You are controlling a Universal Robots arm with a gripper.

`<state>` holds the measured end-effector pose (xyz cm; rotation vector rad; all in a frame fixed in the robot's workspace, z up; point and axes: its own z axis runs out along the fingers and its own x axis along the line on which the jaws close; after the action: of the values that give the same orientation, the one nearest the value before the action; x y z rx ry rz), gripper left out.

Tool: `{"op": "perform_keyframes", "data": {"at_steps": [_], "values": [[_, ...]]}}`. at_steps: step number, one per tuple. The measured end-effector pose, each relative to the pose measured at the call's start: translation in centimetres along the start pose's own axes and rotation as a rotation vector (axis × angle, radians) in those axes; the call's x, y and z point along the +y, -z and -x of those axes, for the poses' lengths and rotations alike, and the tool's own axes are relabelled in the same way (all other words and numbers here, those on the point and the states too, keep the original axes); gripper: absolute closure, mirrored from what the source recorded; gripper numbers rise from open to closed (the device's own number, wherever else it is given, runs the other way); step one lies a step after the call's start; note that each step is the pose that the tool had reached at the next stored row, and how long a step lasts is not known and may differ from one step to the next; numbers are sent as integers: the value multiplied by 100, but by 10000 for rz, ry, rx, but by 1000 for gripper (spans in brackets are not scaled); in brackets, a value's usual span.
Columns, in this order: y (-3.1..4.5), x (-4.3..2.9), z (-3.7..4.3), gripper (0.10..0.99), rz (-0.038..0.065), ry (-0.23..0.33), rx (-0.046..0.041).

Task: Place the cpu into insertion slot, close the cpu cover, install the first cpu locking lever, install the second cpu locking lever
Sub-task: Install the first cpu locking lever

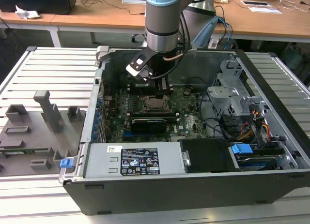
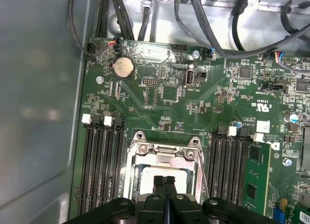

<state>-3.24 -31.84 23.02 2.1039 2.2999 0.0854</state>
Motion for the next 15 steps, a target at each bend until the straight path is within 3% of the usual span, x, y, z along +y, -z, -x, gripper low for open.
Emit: {"op": "perform_keyframes", "data": {"at_steps": [10, 15], "values": [[112, 6, -2, 980, 0, 0, 0], [264, 15, -5, 980, 0, 0, -7]]}}
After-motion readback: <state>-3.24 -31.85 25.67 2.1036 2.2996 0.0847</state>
